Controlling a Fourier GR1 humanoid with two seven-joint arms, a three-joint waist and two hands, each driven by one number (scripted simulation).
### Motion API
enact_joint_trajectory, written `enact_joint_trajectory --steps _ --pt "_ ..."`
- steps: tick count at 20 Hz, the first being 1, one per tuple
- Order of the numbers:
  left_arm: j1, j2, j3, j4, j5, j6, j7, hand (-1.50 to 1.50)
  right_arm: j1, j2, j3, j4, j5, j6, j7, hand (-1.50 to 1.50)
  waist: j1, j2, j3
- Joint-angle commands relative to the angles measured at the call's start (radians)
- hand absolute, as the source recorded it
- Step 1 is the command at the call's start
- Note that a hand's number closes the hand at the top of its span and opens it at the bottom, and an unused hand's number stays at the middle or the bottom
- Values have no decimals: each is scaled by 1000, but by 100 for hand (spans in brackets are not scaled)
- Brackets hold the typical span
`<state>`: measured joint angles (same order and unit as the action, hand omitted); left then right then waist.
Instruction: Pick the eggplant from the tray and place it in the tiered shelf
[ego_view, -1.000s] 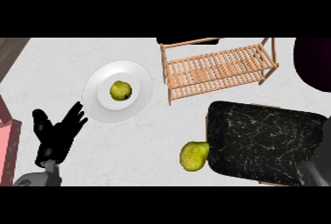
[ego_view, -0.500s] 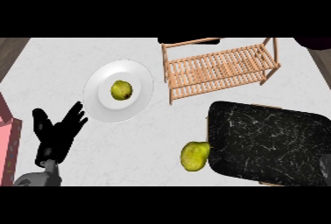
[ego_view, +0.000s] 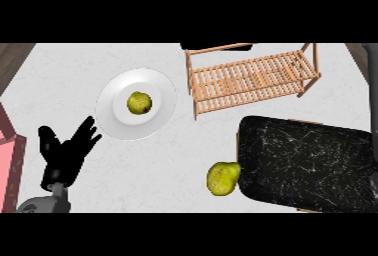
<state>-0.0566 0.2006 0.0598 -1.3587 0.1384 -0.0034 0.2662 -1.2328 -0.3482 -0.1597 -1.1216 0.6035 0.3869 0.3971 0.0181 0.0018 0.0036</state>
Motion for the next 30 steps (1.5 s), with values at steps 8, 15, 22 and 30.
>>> enact_joint_trajectory --steps 8,15,22,30 --pt "43 -15 12 -13 14 -18 9 0 -41 13 -2 161 16 -104 -156 150 -6 -1 -4" --pt "-26 5 42 21 16 -21 34 0 -88 -6 18 264 51 -114 -202 150 -7 1 -4" --pt "51 -24 -1 -16 -16 -14 22 0 -103 8 -128 276 -42 -205 -106 -150 -3 -1 -4" --pt "-14 -8 40 46 -15 -1 19 0 -96 56 -253 250 -200 -261 -90 -150 -16 -2 -4"
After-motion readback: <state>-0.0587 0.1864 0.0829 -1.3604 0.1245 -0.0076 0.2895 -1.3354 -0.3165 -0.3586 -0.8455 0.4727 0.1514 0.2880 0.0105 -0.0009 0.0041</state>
